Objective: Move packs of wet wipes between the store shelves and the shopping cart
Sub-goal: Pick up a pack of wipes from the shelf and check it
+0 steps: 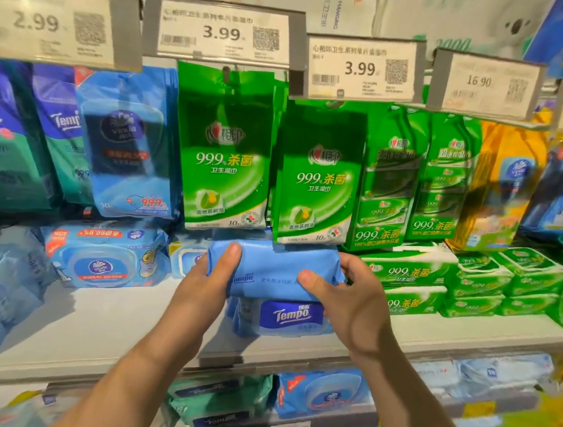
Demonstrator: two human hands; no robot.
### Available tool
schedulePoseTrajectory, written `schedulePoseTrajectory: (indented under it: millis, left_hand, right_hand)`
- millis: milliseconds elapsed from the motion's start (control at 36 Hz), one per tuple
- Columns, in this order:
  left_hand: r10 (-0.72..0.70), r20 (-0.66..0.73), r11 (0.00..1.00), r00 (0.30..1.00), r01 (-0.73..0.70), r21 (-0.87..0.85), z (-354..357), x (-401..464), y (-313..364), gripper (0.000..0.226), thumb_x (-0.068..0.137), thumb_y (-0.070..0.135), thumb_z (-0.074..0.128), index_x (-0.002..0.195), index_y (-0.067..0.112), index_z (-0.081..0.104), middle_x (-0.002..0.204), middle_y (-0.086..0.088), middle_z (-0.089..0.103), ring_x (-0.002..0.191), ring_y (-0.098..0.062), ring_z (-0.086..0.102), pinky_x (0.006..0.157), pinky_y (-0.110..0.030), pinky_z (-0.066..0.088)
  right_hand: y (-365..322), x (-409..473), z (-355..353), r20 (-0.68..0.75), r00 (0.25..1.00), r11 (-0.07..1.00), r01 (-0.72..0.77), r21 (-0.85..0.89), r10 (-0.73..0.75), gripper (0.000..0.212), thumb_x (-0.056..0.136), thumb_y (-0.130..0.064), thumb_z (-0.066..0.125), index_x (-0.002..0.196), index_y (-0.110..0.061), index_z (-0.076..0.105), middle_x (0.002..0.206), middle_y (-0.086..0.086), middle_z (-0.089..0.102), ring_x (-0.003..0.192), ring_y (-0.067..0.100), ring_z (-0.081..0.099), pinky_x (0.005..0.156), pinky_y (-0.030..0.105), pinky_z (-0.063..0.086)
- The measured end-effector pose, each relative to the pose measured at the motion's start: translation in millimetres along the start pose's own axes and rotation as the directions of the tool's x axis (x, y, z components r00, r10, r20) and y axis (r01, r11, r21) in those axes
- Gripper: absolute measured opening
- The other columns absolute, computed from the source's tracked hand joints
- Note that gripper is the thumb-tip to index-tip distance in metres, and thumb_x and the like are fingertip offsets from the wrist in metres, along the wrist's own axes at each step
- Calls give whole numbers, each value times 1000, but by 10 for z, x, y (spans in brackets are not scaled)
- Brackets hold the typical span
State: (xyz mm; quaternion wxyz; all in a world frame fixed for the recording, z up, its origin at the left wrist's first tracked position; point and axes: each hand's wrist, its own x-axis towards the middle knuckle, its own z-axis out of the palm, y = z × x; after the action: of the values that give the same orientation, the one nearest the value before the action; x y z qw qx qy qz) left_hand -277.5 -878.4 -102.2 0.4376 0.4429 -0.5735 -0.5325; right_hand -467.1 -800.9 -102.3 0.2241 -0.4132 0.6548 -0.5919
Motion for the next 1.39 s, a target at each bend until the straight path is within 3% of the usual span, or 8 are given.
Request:
schedulePoseTrajectory:
  millis: [139,222,333,556,694,833,1139,1389]
  left_hand:
    - [51,27,985,998,-55,163,-11,-16,-120,106,69,86,51,157,29,33,153,9,50,140,-4,45,119,-31,35]
    - [100,69,978,993,-111,175,32,3,-183,59,94,55,57,145,30,46,116,25,67,97,20,61,75,-1,45]
    - [108,76,983,991,-118,143,88,84,-181,32,99,45,54,130,37,56,107,27,70,87,18,64,63,-3,46]
    - [76,101,996,992,-80,40,117,94,-264,73,81,71,58,146,42,42,114,25,72,94,8,69,76,-20,53]
    - [72,212,997,975,-69,-23,163,-117,-431,72,87,26,67,151,26,34,128,19,60,99,19,63,74,-6,50]
    - [96,302,993,948,-113,38,173,-70,-526,63,76,-3,81,119,30,49,103,22,75,96,1,72,75,-15,56]
    - [79,253,978,964,-124,167,257,145,-631,55,82,14,84,123,30,51,120,3,72,105,-9,72,90,-33,61]
    - [128,34,989,991,-125,-79,76,-9,-574,122,61,62,82,156,50,6,156,28,32,139,14,35,107,-16,40]
  right_hand:
    - [84,-9,6,-98,993,988,48,-145,-63,20,79,-38,82,87,-22,73,72,-11,70,63,-7,60,54,8,41]
    - [81,-11,-1,-76,993,986,75,-149,-87,15,83,-36,80,89,-24,73,71,-13,69,64,-10,60,54,6,40]
    - [94,54,6,-86,992,987,75,-140,-88,12,85,-35,79,87,-26,71,58,-19,63,58,-9,59,53,6,38]
    - [256,39,27,-233,965,983,87,-159,-123,19,83,-46,76,94,-36,63,85,-9,68,70,12,66,59,19,44]
    - [404,-128,8,-386,922,999,23,-40,-36,29,90,-37,72,112,-26,56,108,0,64,81,0,60,62,6,43]
    - [568,-258,49,-232,971,991,-92,-101,67,46,85,-41,78,120,-31,50,106,-10,65,73,-10,62,55,8,43]
    - [687,-40,84,-144,987,934,13,-356,-68,33,81,-44,79,98,-24,59,96,2,59,79,17,59,58,21,40]
    - [562,-153,48,-211,955,938,135,-319,-209,66,79,-36,83,136,-22,53,120,-5,50,106,6,49,87,16,41]
